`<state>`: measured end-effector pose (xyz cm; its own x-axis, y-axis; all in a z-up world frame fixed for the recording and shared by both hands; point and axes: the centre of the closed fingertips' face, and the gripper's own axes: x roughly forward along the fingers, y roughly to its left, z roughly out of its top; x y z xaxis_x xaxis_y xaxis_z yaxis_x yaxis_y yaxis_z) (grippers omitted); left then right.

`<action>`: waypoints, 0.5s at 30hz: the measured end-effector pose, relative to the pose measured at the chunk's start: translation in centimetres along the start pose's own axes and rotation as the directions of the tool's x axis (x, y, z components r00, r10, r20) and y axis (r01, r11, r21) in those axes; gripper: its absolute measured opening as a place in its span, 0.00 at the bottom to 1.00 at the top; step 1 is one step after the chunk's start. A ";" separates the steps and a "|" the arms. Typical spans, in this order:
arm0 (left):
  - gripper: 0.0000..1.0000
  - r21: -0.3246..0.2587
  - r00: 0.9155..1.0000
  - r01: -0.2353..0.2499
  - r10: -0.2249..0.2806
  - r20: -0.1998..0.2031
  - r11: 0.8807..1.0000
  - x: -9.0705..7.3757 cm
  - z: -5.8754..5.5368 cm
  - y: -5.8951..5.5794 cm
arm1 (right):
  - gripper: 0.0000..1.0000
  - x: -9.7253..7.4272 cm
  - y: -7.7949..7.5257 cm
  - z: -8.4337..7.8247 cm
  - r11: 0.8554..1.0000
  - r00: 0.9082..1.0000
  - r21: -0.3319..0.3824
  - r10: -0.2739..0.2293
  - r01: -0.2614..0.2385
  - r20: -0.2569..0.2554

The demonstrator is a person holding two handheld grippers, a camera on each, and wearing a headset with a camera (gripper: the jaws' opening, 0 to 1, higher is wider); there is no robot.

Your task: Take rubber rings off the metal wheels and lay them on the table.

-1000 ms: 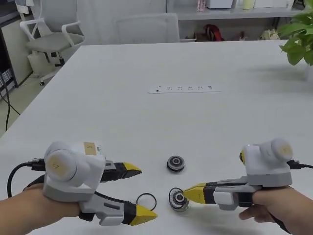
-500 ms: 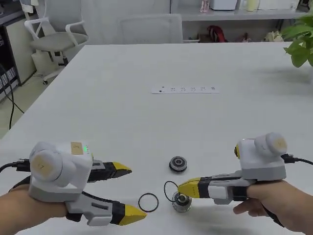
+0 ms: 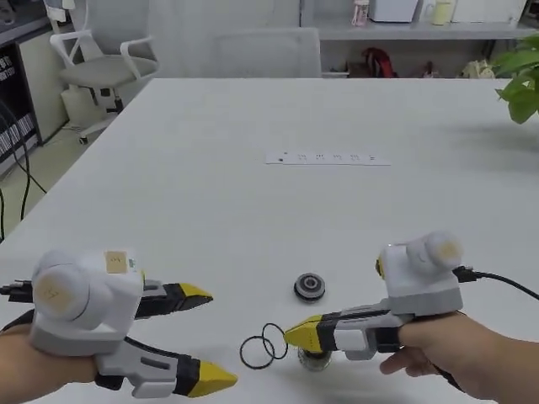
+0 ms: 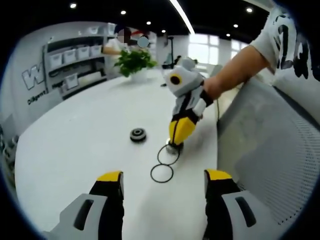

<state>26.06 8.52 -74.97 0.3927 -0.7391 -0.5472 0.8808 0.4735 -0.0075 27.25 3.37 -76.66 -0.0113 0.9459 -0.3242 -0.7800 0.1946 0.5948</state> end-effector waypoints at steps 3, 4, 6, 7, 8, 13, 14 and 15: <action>0.66 -0.007 1.000 -0.004 0.004 0.001 1.000 -0.1 -0.1 0.0 | 0.00 0.5 0.1 -0.2 1.000 1.000 -0.004 0.003 -0.003 -0.017; 0.66 -0.010 1.000 -0.005 0.005 0.000 1.000 -0.2 -0.2 0.0 | 0.00 0.7 0.1 -0.3 1.000 1.000 -0.004 0.004 -0.004 -0.022; 0.66 -0.010 1.000 -0.005 0.005 -0.004 1.000 -0.3 -0.3 0.0 | 0.00 1.0 0.2 -0.4 1.000 1.000 -0.004 0.006 -0.006 -0.028; 0.66 -0.011 1.000 -0.006 0.006 -0.005 1.000 -0.3 -0.4 0.0 | 0.00 1.2 0.2 -0.4 1.000 1.000 -0.002 0.008 -0.008 -0.030; 0.66 -0.013 1.000 -0.007 0.007 -0.005 1.000 -0.3 -0.5 0.0 | 0.00 1.4 0.2 -0.4 1.000 0.999 0.001 0.008 -0.008 -0.032; 0.66 -0.018 1.000 -0.011 0.011 -0.004 1.000 -0.4 -0.5 0.0 | 0.00 1.9 -0.1 -1.0 1.000 0.999 0.007 -0.006 0.006 -0.054; 0.66 -0.018 1.000 -0.011 0.011 -0.004 1.000 -0.4 -0.5 0.0 | 0.00 2.0 -0.2 -1.1 1.000 0.998 0.006 -0.011 0.012 -0.057; 0.66 -0.019 1.000 -0.011 0.011 -0.004 1.000 -0.4 -0.5 0.0 | 0.00 1.9 -0.3 -1.3 1.000 0.998 0.009 -0.017 0.018 -0.060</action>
<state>25.72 9.06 -75.17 0.4016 -0.7316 -0.5508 0.8709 0.4911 -0.0172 26.67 4.81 -78.39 -0.0352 0.9251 -0.3780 -0.7745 0.2137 0.5953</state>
